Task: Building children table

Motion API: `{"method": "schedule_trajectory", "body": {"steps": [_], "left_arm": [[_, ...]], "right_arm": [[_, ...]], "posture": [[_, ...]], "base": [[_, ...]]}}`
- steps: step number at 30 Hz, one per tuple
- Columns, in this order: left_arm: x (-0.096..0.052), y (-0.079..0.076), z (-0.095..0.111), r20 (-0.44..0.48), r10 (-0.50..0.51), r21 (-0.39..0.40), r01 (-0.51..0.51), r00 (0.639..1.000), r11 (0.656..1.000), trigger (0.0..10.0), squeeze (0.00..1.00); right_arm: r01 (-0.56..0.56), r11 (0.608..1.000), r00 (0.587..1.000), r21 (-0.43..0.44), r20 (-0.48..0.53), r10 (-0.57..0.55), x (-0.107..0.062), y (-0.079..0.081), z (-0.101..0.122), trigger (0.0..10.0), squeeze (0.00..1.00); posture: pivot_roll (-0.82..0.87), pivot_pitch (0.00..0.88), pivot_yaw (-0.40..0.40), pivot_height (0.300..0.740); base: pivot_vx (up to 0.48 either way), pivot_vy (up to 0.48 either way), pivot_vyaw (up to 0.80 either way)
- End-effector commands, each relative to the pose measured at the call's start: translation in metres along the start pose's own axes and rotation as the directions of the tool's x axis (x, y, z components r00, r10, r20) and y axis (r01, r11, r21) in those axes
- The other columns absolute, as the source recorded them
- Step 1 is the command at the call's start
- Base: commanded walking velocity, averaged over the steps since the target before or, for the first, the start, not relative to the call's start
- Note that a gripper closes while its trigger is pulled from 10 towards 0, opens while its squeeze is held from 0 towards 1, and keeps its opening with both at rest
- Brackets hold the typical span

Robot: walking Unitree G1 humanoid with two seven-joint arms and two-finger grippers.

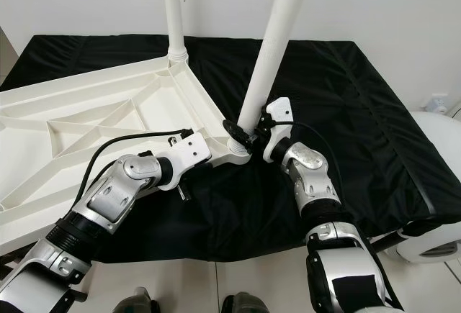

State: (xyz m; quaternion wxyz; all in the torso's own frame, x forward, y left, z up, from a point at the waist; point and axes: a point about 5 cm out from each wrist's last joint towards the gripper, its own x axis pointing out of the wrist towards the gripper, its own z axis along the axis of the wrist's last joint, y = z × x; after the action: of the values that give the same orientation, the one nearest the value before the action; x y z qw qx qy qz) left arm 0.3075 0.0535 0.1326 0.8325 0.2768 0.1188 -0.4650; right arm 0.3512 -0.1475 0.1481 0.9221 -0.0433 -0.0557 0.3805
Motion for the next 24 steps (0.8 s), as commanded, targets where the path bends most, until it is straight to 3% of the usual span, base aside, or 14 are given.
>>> {"method": "schedule_trajectory", "body": {"steps": [1,6,7,14,20,24], "left_arm": [[0.001,-0.005,0.0,-0.006,-0.008,0.019,0.008,1.0,1.0,10.0,0.0],[0.001,-0.005,-0.001,-0.008,-0.009,0.019,0.009,1.0,1.0,10.0,0.0],[0.001,-0.005,-0.001,-0.008,-0.009,0.019,0.009,1.0,1.0,10.0,0.0],[0.0,-0.005,0.0,-0.006,-0.009,0.017,0.009,1.0,1.0,10.0,0.0],[0.002,-0.006,0.002,0.001,-0.005,0.012,0.005,1.0,1.0,10.0,0.0],[0.002,-0.007,0.003,0.004,-0.007,0.01,0.007,1.0,1.0,10.0,0.0]], "right_arm": [[-0.003,1.0,1.0,0.005,-0.022,0.003,-0.005,-0.004,-0.004,0.0,0.0],[0.011,1.0,1.0,0.011,-0.023,-0.011,-0.008,-0.005,-0.006,0.2,0.0],[0.026,1.0,0.999,0.014,-0.02,-0.026,-0.009,-0.005,-0.006,10.0,0.0],[0.081,0.996,0.997,0.038,0.004,-0.081,-0.008,-0.005,-0.005,10.0,0.0],[0.242,0.97,0.97,0.034,0.024,-0.243,-0.002,0.006,-0.004,10.0,0.0],[0.276,0.961,0.96,0.037,0.039,-0.277,0.001,0.013,-0.002,10.0,0.0]], "posture": [[0.01,0.0,-0.06,0.74],[0.01,0.0,-0.059,0.74],[0.01,0.0,-0.059,0.74],[0.01,0.0,-0.062,0.74],[0.0,0.005,-0.064,0.74],[0.0,0.008,-0.062,0.74]], "base": [[0.0,0.0,0.0],[0.0,0.0,0.0],[0.0,0.0,0.0],[0.0,0.0,0.0],[0.0,0.0,0.0],[0.0,0.0,0.0]]}}
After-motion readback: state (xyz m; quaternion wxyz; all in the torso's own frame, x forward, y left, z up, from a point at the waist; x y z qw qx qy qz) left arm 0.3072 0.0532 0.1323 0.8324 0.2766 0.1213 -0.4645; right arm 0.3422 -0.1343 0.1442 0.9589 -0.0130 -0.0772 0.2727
